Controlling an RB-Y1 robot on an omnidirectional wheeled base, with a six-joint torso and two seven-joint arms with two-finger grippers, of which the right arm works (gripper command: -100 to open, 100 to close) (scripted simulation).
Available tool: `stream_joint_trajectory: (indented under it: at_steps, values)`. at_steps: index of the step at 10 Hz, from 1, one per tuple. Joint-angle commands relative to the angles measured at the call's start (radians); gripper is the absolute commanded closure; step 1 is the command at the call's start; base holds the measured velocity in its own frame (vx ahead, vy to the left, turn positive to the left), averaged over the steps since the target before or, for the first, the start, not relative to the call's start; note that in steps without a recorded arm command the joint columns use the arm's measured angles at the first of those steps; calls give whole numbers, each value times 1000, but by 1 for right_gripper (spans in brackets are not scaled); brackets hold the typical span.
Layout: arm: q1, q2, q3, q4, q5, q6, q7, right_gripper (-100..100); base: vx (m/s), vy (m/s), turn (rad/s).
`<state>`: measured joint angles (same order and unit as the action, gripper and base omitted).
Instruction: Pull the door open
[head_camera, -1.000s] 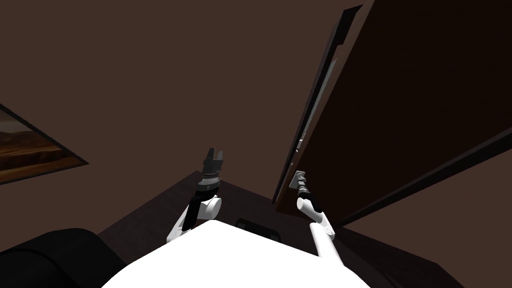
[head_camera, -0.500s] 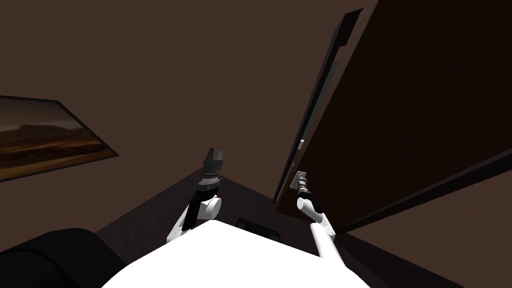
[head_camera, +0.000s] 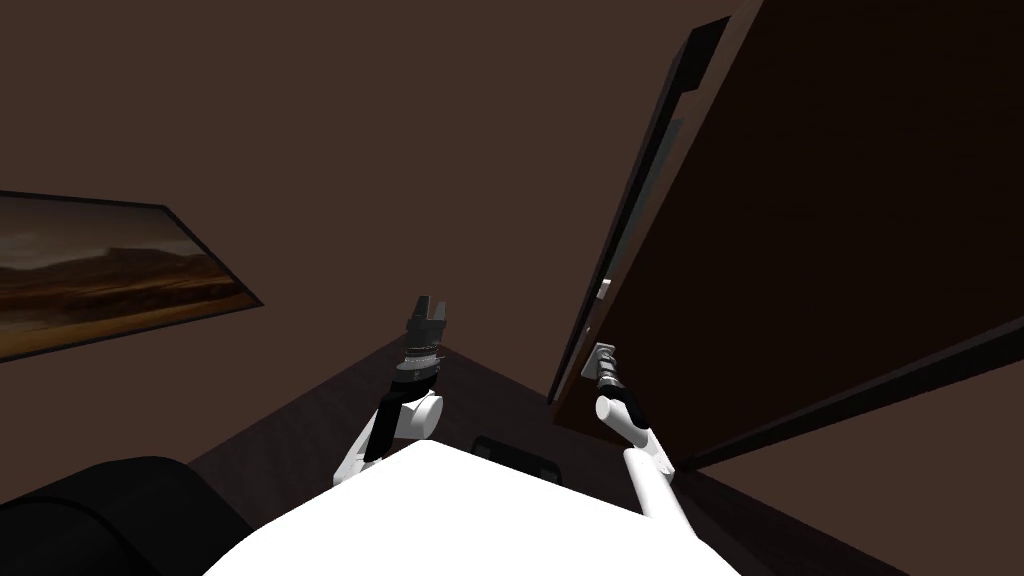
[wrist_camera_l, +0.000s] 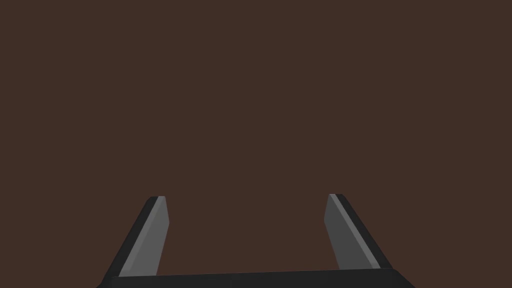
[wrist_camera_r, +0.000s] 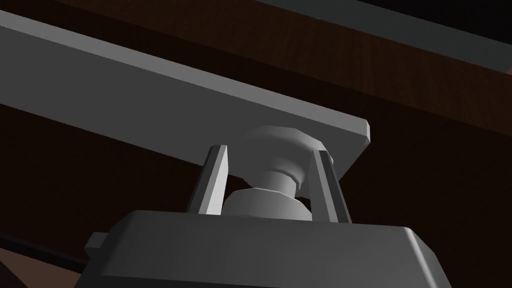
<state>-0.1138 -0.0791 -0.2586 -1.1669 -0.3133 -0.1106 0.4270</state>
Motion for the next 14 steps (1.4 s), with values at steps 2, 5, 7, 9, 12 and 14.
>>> stream_joint_trajectory:
  at_steps: [2,5,7,9,12,14]
  values:
    - [19,-28,7,5,-58,-26,-76,100,-70,-67,180]
    - [26,-45,27,1,-106,-48,-148,100,-68,-45,105]
    - [29,-53,38,-1,-132,-59,-199,100,-69,-48,108]
    - [33,-62,49,-3,-158,-71,-239,100,-81,-59,131]
    - [36,-71,60,-5,-185,-82,-279,100,-38,-17,49]
    - [40,-80,71,-7,-213,-95,-319,100,-26,-14,60]
